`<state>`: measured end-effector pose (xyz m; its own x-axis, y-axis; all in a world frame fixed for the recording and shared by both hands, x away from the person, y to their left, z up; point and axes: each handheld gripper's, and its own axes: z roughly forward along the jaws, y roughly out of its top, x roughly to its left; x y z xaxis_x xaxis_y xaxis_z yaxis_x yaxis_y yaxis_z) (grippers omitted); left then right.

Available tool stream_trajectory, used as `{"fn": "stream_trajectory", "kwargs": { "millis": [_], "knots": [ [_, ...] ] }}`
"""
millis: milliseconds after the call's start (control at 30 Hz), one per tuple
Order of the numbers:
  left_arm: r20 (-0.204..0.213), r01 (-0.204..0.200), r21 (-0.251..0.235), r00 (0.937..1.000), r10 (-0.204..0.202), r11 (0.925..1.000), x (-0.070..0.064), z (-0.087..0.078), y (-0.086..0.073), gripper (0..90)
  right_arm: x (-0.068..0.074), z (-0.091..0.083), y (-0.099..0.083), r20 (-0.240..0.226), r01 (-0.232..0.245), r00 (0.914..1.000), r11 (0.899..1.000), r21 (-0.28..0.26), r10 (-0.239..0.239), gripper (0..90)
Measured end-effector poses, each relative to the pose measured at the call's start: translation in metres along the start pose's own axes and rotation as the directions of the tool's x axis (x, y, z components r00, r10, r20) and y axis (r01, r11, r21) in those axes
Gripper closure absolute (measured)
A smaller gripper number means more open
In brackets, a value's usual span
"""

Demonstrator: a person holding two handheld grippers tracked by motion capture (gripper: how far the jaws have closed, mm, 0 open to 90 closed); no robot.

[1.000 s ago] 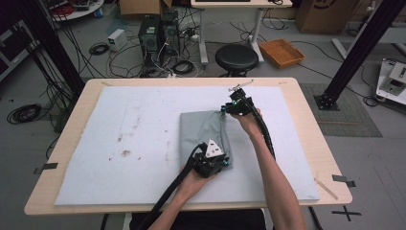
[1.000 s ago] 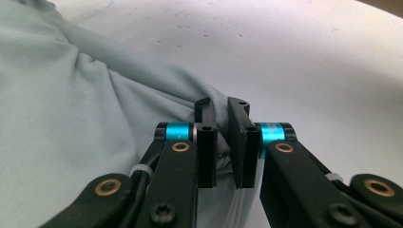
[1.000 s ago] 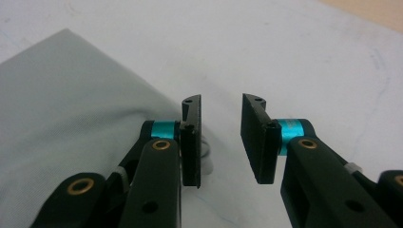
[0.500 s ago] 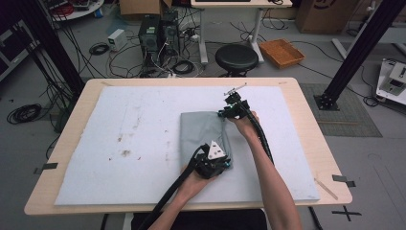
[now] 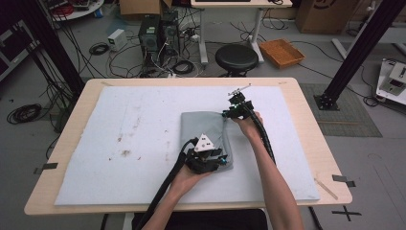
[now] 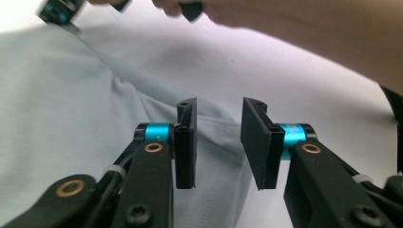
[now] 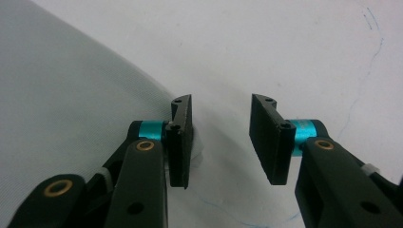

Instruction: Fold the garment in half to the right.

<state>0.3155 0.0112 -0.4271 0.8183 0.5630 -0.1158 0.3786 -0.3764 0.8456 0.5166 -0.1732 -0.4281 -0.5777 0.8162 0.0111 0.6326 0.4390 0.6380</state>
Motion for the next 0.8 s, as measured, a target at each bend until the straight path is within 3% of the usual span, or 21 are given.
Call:
{"fn": "stream_trajectory", "kwargs": {
  "millis": [233, 367, 433, 533, 667, 800],
  "knots": [
    [0.019, -0.009, 0.065, 0.9998, 0.007, 0.9978, -0.005, 0.014, -0.004, 68.7, 0.000, -0.001, -0.001, -0.004, 0.007, 1.0000, 1.000, -0.005, -0.007, 61.4],
    [0.017, -0.023, 0.058, 0.9996, 0.022, 0.9981, -0.008, 0.016, -0.003, 61.1, 0.001, -0.003, -0.002, -0.009, 0.012, 0.9999, 1.000, -0.013, -0.012, 61.4],
    [-0.001, -0.050, 0.073, 0.9988, 0.050, 0.9961, -0.010, 0.019, -0.003, 69.7, 0.000, -0.004, -0.002, -0.013, 0.011, 0.9998, 1.000, -0.016, -0.011, 61.4],
    [0.003, -0.068, 0.058, 0.9977, 0.068, 0.9960, -0.014, 0.020, -0.003, 83.4, -0.001, -0.004, -0.003, -0.018, 0.010, 0.9998, 1.000, -0.018, -0.011, 61.5],
    [0.052, -0.075, 0.046, 0.9960, 0.073, 0.9961, -0.016, 0.022, -0.003, 86.1, -0.003, -0.005, -0.003, -0.024, 0.001, 0.9997, 1.000, -0.022, -0.002, 61.6],
    [0.060, -0.085, 0.066, 0.9949, 0.081, 0.9943, -0.019, 0.029, -0.004, 86.4, -0.003, -0.003, -0.004, -0.015, -0.008, 0.9999, 1.000, -0.022, 0.008, 61.3]
  ]
}}
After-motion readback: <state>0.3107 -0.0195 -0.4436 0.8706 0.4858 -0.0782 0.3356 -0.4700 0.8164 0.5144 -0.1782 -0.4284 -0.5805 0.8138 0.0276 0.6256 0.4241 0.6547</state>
